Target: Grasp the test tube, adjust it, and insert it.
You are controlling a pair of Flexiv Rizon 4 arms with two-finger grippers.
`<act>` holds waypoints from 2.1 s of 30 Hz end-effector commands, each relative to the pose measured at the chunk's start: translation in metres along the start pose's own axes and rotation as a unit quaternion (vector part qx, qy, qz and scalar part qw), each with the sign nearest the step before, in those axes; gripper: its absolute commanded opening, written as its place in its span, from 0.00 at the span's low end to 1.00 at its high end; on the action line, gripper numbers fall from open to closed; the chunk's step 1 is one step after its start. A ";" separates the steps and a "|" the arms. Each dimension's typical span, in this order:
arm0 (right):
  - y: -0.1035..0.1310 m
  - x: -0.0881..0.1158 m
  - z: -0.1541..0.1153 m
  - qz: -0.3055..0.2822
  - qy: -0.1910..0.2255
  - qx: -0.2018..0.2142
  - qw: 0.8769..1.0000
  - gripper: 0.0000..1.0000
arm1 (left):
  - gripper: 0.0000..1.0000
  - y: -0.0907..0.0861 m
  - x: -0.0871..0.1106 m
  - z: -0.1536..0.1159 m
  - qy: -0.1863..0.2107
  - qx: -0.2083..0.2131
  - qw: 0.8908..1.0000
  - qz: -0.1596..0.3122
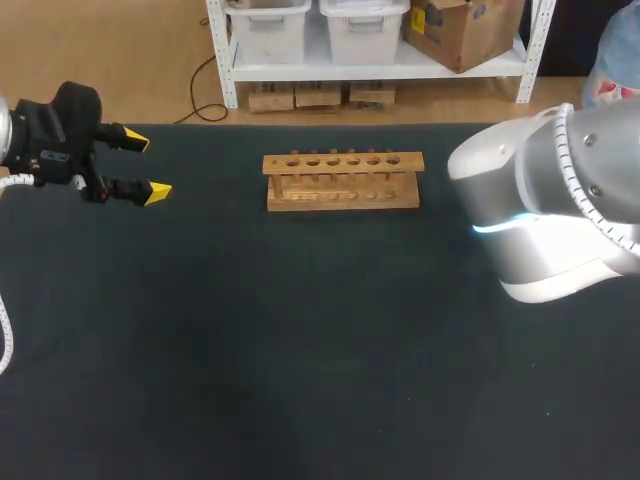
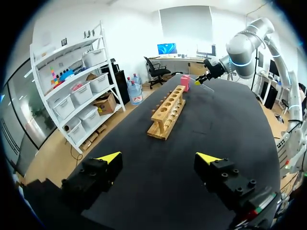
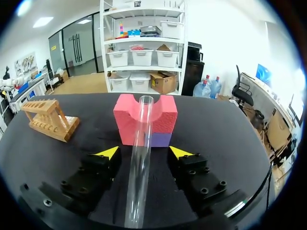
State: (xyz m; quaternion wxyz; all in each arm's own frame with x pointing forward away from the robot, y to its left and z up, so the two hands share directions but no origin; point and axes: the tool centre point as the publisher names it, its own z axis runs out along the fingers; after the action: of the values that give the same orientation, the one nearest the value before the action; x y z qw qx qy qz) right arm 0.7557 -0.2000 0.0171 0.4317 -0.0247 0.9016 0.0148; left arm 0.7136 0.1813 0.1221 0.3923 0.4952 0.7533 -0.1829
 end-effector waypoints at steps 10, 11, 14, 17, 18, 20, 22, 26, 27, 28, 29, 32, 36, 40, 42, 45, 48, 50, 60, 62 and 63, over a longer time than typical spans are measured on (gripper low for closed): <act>0.001 -0.004 0.008 -0.004 0.009 0.005 1.000 0.44 | 1.00 -0.001 0.002 0.000 -0.004 -0.002 1.000 0.002; 0.001 -0.004 0.008 -0.004 0.009 0.006 1.000 0.43 | 1.00 -0.001 0.002 0.000 -0.004 -0.002 1.000 0.002; 0.000 -0.004 0.009 -0.004 0.010 0.006 1.000 0.41 | 1.00 -0.001 0.002 0.000 -0.004 -0.002 1.000 0.002; 0.000 -0.003 0.009 -0.005 0.012 0.007 1.000 0.38 | 1.00 -0.001 0.002 0.000 -0.004 -0.002 1.000 0.002; 0.000 -0.003 0.010 -0.005 0.013 0.007 1.000 0.33 | 1.00 -0.001 0.002 0.000 -0.004 -0.002 1.000 0.002; 0.001 -0.003 0.010 -0.005 0.014 0.007 1.000 0.31 | 1.00 -0.001 0.002 0.000 -0.004 -0.002 1.000 0.002; 0.001 -0.002 0.010 -0.005 0.015 0.006 1.000 0.30 | 1.00 -0.001 0.002 0.000 -0.004 -0.002 1.000 0.002; 0.001 -0.002 0.011 -0.005 0.015 0.006 1.000 0.22 | 1.00 -0.001 0.002 0.000 -0.004 -0.002 1.000 0.002; 0.001 -0.002 0.010 -0.005 0.015 0.006 1.000 0.15 | 1.00 -0.001 0.002 0.000 -0.004 -0.002 1.000 0.002; 0.002 -0.002 0.010 -0.006 0.015 0.006 1.000 0.10 | 1.00 -0.001 0.002 0.000 -0.004 -0.002 1.000 0.002; 0.002 -0.003 0.009 -0.006 0.015 0.006 1.000 0.05 | 1.00 -0.001 0.002 0.000 -0.004 -0.002 1.000 0.002; 0.002 -0.004 0.007 -0.005 0.015 0.007 1.000 0.00 | 1.00 -0.001 0.002 0.000 -0.004 -0.002 1.000 0.002; 0.001 -0.005 0.001 -0.003 0.014 0.009 1.000 0.00 | 1.00 -0.001 0.002 0.000 -0.004 -0.002 1.000 0.002; 0.000 -0.004 -0.004 0.002 0.012 0.017 1.000 0.00 | 1.00 -0.001 0.002 0.000 -0.004 -0.002 1.000 0.002; -0.001 -0.004 -0.005 0.005 0.012 0.018 1.000 0.00 | 1.00 -0.001 0.002 0.000 -0.004 -0.002 1.000 0.002; -0.001 -0.004 -0.007 0.009 0.011 0.020 1.000 0.00 | 1.00 -0.001 0.002 0.000 -0.004 -0.002 1.000 0.002; -0.001 -0.006 -0.011 0.012 0.008 0.021 1.000 0.00 | 1.00 -0.001 0.002 0.000 -0.004 -0.002 1.000 0.002; 0.000 -0.006 -0.012 0.013 0.007 0.021 1.000 0.00 | 1.00 -0.001 0.002 0.000 -0.004 -0.002 1.000 0.002; 0.000 -0.013 -0.025 0.018 -0.007 0.021 1.000 0.00 | 1.00 -0.001 0.002 0.000 -0.004 -0.002 1.000 0.002; 0.000 -0.015 -0.031 0.019 -0.010 0.021 1.000 0.00 | 1.00 -0.001 0.002 0.000 -0.004 -0.002 1.000 0.002; 0.000 -0.016 -0.033 0.019 -0.011 0.020 1.000 0.00 | 1.00 -0.001 0.002 0.000 -0.004 -0.002 1.000 0.002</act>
State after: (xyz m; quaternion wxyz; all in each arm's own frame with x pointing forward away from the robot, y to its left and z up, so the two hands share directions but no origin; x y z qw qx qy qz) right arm 0.7487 -0.1985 0.0441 0.4393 0.0046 0.8983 -0.0028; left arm 0.7136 0.1813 0.1221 0.3922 0.4952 0.7533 -0.1829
